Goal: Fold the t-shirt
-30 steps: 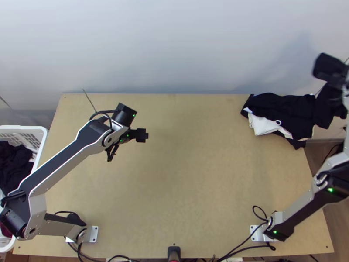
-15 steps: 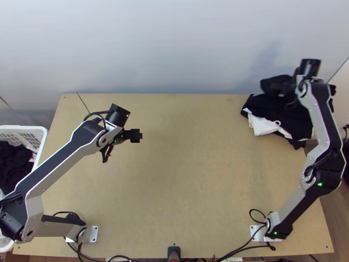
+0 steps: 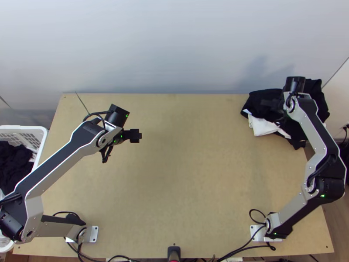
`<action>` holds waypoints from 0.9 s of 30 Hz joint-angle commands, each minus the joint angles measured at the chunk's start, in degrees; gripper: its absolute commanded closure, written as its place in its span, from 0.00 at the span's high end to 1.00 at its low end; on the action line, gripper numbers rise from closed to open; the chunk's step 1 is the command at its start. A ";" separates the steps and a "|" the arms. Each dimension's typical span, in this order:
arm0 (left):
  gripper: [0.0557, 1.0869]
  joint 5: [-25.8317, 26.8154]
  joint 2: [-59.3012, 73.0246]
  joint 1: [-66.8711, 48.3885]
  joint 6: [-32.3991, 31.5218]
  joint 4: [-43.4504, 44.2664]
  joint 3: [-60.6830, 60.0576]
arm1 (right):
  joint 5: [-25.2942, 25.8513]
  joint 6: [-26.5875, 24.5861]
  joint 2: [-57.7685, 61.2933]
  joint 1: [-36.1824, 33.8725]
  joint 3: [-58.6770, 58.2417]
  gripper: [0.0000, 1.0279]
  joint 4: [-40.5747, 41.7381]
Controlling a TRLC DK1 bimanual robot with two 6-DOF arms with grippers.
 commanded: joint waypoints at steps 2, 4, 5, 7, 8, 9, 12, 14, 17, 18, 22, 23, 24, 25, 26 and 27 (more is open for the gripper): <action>0.95 0.00 -0.09 0.06 0.06 0.15 -0.15 | 2.21 -0.13 -3.11 -1.67 -3.85 0.59 3.12; 0.95 0.00 -0.09 0.06 0.06 0.15 -0.07 | 2.21 -0.13 -5.22 -1.67 -3.41 0.81 3.12; 0.95 0.00 -0.09 0.06 0.06 0.15 -0.07 | 2.13 -0.22 -6.19 -1.58 -2.88 0.91 2.32; 0.95 0.00 -0.09 0.06 0.06 0.15 -0.07 | 2.13 -0.31 -8.12 -1.41 -1.04 0.97 0.04; 0.95 0.00 -0.09 0.06 0.06 0.15 -0.07 | 2.13 -0.31 -9.00 -1.41 0.11 0.97 -1.19; 0.95 0.00 -0.09 0.15 0.06 0.15 -0.15 | 2.13 -0.31 -9.88 -1.41 1.16 0.97 -2.33; 0.95 0.00 -0.09 0.15 0.06 0.24 -0.15 | 2.04 -0.57 -12.16 -1.41 4.50 0.96 -5.23; 0.95 0.00 0.00 0.06 -0.12 0.24 -0.07 | 1.78 -0.66 -13.22 -1.41 7.58 0.96 -7.52; 0.95 0.00 0.00 0.06 -0.12 0.24 0.02 | 0.98 -0.49 -13.57 -1.49 12.76 0.96 -9.54; 0.95 0.00 0.00 0.06 -0.12 0.24 -0.07 | 0.90 -0.31 -13.13 -1.49 14.34 0.96 -9.36; 0.95 0.00 0.09 0.06 -0.12 0.24 0.02 | 0.81 1.45 -7.24 -2.28 20.50 0.96 -7.78; 0.95 0.00 0.09 0.06 -0.12 0.24 0.20 | 0.90 1.54 -5.04 -2.28 22.43 0.96 -7.78; 0.95 0.00 0.09 0.06 -0.12 0.24 0.20 | 0.90 1.54 -2.93 -2.37 24.01 0.96 -7.43; 0.95 0.00 0.00 0.15 -0.12 0.24 0.20 | 0.90 1.36 -0.91 -2.46 24.63 0.96 -6.55; 0.95 0.00 -0.09 0.15 0.06 0.24 0.11 | 0.98 0.92 1.02 -2.37 24.63 0.96 -4.97; 0.95 0.00 -0.26 0.24 0.06 0.24 -0.07 | 1.07 0.57 3.13 -2.37 24.63 0.96 -3.56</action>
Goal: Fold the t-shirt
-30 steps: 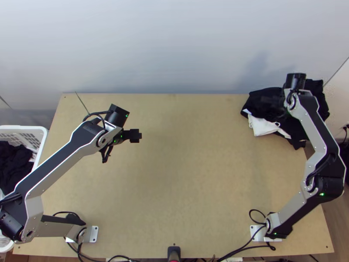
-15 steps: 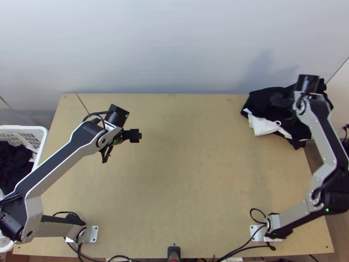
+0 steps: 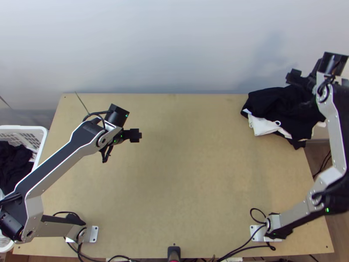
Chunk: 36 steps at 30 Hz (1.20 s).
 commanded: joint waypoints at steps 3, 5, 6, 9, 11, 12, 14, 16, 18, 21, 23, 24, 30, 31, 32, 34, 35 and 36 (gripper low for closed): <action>0.95 -0.07 -0.61 0.59 0.32 -0.16 -0.37 | 0.42 -1.41 15.40 -0.43 6.27 0.96 4.99; 0.95 -0.07 -0.70 0.86 0.41 -0.25 -0.37 | 1.82 -1.93 18.74 -1.22 5.56 0.96 4.99; 0.95 0.02 -0.79 1.03 0.41 -0.33 -0.37 | 2.70 -2.20 19.62 -2.10 4.42 0.96 5.08; 0.95 -0.07 -0.88 1.56 0.59 -0.42 -0.64 | 3.67 -2.90 20.59 -4.91 -1.64 0.96 7.36; 0.95 -0.07 -0.88 1.73 0.67 -0.42 -1.08 | 3.67 -3.69 19.62 -6.84 -8.06 0.96 11.05; 0.95 -0.07 -0.79 1.73 0.67 -0.42 -1.34 | 3.67 -4.57 18.92 -7.55 -11.84 0.96 13.51; 0.95 0.02 -0.44 1.56 0.59 -0.33 -1.25 | 3.67 -5.71 17.25 -8.86 -19.49 0.96 18.26; 0.95 0.02 0.09 1.38 0.50 -0.07 -0.81 | 3.67 -6.68 15.84 -9.66 -26.52 0.96 22.39; 0.95 0.02 0.79 1.03 0.50 -0.07 -0.20 | 3.76 -7.38 14.87 -10.01 -32.23 0.96 25.91; 0.95 0.02 1.32 0.77 0.59 -0.07 0.51 | 3.93 -7.91 14.00 -10.01 -38.65 0.96 29.77; 0.95 -0.07 1.58 0.68 0.67 -0.07 0.86 | 4.11 -8.26 14.08 -9.92 -41.55 0.96 32.24; 0.95 -0.07 1.58 0.68 0.67 -0.16 0.95 | 4.20 -8.26 14.08 -10.01 -41.72 0.96 32.85; 0.95 -0.07 1.50 0.68 0.76 -0.33 1.21 | 4.20 -8.09 10.57 -9.13 -39.61 0.96 32.85; 0.95 -0.07 1.23 0.68 0.76 -0.33 1.38 | 4.20 -8.00 9.42 -8.86 -38.73 0.96 32.76; 0.95 -0.07 1.06 0.68 0.76 -0.33 1.38 | 4.11 -7.91 8.37 -8.69 -37.50 0.96 32.06; 0.95 -0.07 0.53 0.77 0.67 -0.42 1.30 | 4.11 -7.56 6.70 -7.72 -33.99 0.96 29.34; 0.95 -0.07 0.27 0.86 0.67 -0.42 1.12 | 4.11 -7.38 6.26 -7.55 -31.70 0.96 27.40; 0.95 -0.07 0.09 0.94 0.67 -0.42 1.12 | 4.11 -7.12 5.91 -7.02 -29.15 0.96 25.47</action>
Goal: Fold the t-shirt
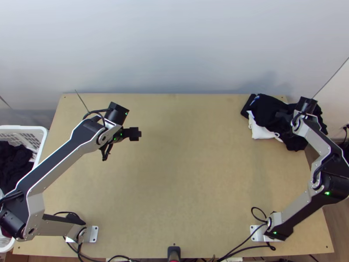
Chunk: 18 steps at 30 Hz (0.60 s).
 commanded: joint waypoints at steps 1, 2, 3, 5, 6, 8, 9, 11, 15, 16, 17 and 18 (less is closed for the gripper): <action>0.95 -0.02 -1.20 0.20 0.00 -0.18 -0.04 | -0.17 0.84 -4.54 2.12 9.48 0.96 -6.76; 0.95 -0.02 -1.64 0.29 0.00 -0.18 -0.04 | -0.17 0.93 -4.72 2.65 11.94 0.96 -8.25; 0.95 -0.02 -1.90 0.29 0.00 -0.18 -0.13 | -0.17 0.93 -4.80 3.00 14.05 0.96 -9.48; 0.95 -0.02 -2.52 0.38 -0.09 -0.18 -0.13 | -0.17 1.01 -4.80 3.79 18.18 0.96 -11.68; 0.95 -0.02 -2.87 0.38 -0.09 -0.18 -0.13 | -0.17 1.01 -4.72 3.96 19.85 0.96 -12.38; 0.95 -0.02 -3.66 0.38 0.00 -0.27 -0.13 | -0.17 1.01 -4.80 4.67 22.66 0.96 -13.44; 0.95 -0.02 -4.10 0.46 0.00 -0.36 -0.13 | -0.17 1.10 -4.80 5.02 24.16 0.96 -14.49; 0.95 -0.11 -5.16 0.55 0.08 -0.36 0.23 | -0.17 1.98 -5.07 5.55 27.15 0.96 -16.95; 0.95 -1.96 -7.44 0.55 0.88 -0.44 1.72 | -0.17 1.98 -7.26 6.78 29.25 0.96 -18.45; 0.95 -2.40 -8.06 0.55 1.05 -0.44 2.07 | -0.17 1.89 -7.97 7.04 29.34 0.96 -18.53; 0.95 -3.19 -8.58 0.55 1.32 -0.44 2.42 | -0.17 1.80 -8.85 7.30 29.43 0.96 -18.71; 0.95 -3.80 -9.11 0.55 1.75 -0.44 2.60 | -0.09 1.72 -9.73 7.57 29.43 0.96 -18.89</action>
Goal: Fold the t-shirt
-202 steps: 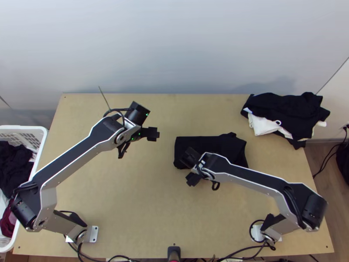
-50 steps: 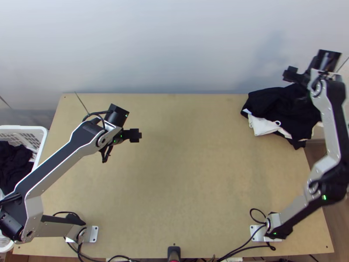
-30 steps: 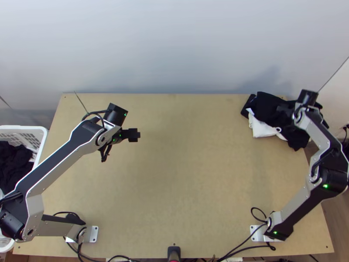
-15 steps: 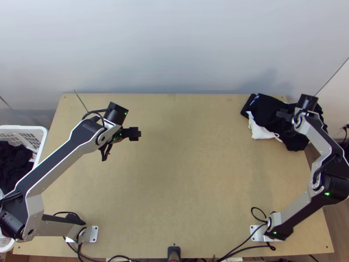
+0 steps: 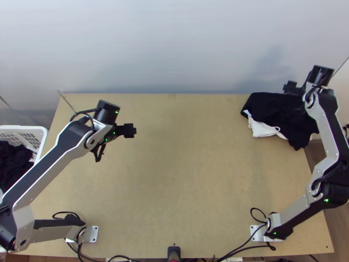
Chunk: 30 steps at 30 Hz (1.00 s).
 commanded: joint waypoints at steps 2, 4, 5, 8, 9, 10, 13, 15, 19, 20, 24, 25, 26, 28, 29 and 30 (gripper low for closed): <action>0.95 -4.20 -4.62 0.07 1.89 0.15 1.77 | 0.04 0.19 -6.11 2.87 3.79 0.96 -2.58; 0.95 -7.10 -6.37 -0.02 2.68 0.32 1.42 | 0.04 0.45 -9.63 4.54 2.12 0.96 -2.85; 0.95 -7.81 -7.52 -0.02 2.77 0.41 1.33 | 0.04 0.45 -11.91 5.60 0.45 0.96 -2.85; 0.95 -9.30 -10.94 0.07 2.86 0.94 -0.16 | 0.13 0.71 -18.77 9.91 -6.49 0.96 -2.76; 0.95 -10.09 -12.17 0.16 3.21 1.38 -0.96 | 0.13 0.98 -21.14 11.58 -9.31 0.96 -2.58; 0.95 -11.15 -13.49 0.25 3.82 1.99 -2.01 | 0.22 1.07 -23.60 13.25 -12.03 0.96 -2.58; 0.95 -14.22 -18.77 0.25 7.07 5.33 -6.76 | 3.21 1.86 -31.60 18.87 -22.31 0.96 0.23; 0.95 -14.66 -22.55 0.69 8.74 6.65 -10.18 | 3.82 3.70 -36.78 20.72 -29.17 0.96 2.25; 0.95 -15.28 -31.33 3.06 10.68 8.06 -17.48 | 3.74 6.78 -47.60 23.44 -42.00 0.96 6.21; 0.95 -15.45 -33.88 3.94 12.00 8.85 -19.41 | 3.82 7.57 -49.79 23.62 -44.90 0.96 6.47; 0.95 -15.37 -46.71 9.74 24.13 16.76 -30.66 | 3.82 5.28 -59.64 25.73 -55.98 0.96 9.46; 0.95 -14.84 -50.85 10.71 27.82 18.95 -33.83 | 3.91 4.58 -62.36 26.52 -58.79 0.96 10.16; 0.95 -14.57 -54.89 11.32 30.54 20.01 -36.46 | 3.91 3.17 -65.00 27.48 -61.78 0.96 11.04; 0.95 -14.13 -62.80 11.58 33.44 20.10 -40.68 | 4.61 0.10 -69.48 29.86 -67.31 0.96 12.45; 0.95 -13.87 -66.67 11.58 34.06 19.57 -42.62 | 5.32 -0.96 -71.41 31.09 -69.69 0.96 13.06; 0.95 -13.34 -71.32 11.58 35.20 18.60 -44.73 | 6.37 -2.27 -73.61 32.14 -72.32 0.96 14.21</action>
